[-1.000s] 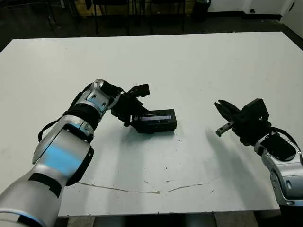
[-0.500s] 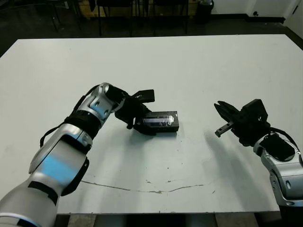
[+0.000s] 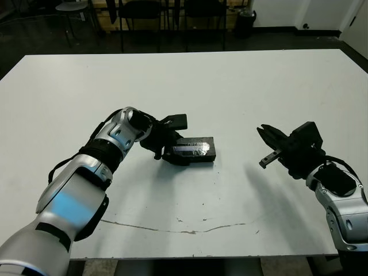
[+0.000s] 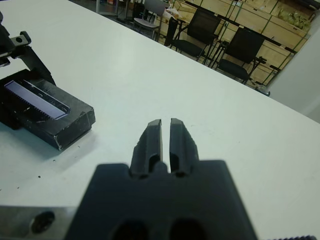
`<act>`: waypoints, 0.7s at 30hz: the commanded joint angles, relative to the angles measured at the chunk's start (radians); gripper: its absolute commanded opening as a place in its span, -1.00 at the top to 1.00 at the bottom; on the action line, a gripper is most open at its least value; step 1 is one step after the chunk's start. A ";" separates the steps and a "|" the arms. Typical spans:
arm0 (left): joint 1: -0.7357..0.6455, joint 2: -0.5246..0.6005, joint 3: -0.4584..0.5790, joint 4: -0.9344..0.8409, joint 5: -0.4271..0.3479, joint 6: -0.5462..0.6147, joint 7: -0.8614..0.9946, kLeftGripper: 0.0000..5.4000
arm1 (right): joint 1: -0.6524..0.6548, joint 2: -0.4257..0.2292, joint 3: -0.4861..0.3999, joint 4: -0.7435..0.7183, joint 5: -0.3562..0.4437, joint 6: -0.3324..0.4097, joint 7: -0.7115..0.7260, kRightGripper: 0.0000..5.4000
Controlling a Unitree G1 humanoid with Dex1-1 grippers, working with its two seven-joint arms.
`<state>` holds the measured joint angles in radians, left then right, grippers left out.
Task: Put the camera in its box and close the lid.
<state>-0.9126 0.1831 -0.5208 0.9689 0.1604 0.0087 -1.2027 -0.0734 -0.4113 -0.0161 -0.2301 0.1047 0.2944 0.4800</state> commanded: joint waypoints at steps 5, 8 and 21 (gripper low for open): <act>0.068 0.004 -0.117 0.069 0.134 -0.019 0.014 -0.41 | 0.005 -0.003 0.006 0.015 0.004 -0.002 0.004 1.00; 0.070 0.014 -0.124 0.068 0.141 -0.071 0.023 -0.59 | 0.008 -0.005 0.007 0.008 -0.001 0.006 0.000 1.00; 0.070 0.043 -0.133 0.059 0.145 -0.137 0.015 -0.99 | 0.008 0.000 0.008 0.009 0.003 0.010 -0.003 1.00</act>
<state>-0.9535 0.2128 -0.5803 0.9694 0.2035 -0.1494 -1.1723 -0.0734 -0.4106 -0.0127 -0.2272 0.1051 0.2866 0.4782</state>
